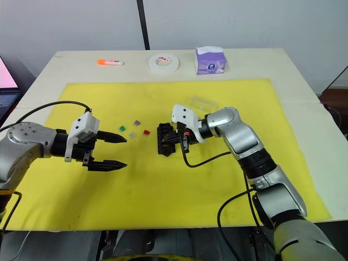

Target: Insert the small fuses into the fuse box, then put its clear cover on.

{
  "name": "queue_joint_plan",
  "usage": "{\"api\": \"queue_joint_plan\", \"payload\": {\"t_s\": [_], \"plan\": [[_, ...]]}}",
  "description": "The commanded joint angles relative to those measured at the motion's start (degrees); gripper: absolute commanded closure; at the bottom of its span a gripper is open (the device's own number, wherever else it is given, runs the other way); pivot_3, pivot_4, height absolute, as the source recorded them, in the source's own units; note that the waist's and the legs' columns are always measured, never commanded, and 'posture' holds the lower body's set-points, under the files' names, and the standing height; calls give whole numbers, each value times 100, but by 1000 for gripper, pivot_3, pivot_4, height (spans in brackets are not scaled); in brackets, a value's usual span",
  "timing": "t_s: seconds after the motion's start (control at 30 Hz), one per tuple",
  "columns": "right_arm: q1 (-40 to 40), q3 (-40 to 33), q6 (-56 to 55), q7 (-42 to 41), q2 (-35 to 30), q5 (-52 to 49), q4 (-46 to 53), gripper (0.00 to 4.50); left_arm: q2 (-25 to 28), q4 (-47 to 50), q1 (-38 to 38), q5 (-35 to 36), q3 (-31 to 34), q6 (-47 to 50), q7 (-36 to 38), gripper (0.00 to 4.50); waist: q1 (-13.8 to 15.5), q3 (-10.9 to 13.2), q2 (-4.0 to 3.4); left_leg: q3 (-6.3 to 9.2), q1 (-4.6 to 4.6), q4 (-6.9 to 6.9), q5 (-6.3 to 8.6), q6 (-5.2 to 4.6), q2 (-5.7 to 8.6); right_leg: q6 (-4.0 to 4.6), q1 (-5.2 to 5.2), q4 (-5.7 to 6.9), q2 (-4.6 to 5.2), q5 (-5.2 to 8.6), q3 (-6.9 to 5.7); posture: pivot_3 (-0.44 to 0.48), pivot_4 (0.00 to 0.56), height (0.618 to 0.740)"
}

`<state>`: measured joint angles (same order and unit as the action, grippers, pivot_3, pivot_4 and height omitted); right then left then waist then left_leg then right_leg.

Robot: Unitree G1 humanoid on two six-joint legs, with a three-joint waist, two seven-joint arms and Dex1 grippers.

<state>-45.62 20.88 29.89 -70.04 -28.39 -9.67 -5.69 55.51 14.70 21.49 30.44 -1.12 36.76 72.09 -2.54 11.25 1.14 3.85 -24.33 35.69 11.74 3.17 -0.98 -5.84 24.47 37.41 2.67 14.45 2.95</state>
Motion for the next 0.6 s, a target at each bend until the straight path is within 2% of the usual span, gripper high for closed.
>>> {"api": "queue_joint_plan", "payload": {"t_s": [0.03,0.6], "plan": [[113,84,-50,14,-38,104,-62,4476,10,51,71,-21,58,-95,-2,0,0,0,0,0,0,0,0,0,0,0,0,0,0,0,0,0,150,740],[222,151,-80,-25,-80,125,-72,4476,-19,-61,58,-131,66,-193,-18,0,0,-2,0,0,16,0,0,0,0,0,-15,1,0,0,0,0,150,740]]}}
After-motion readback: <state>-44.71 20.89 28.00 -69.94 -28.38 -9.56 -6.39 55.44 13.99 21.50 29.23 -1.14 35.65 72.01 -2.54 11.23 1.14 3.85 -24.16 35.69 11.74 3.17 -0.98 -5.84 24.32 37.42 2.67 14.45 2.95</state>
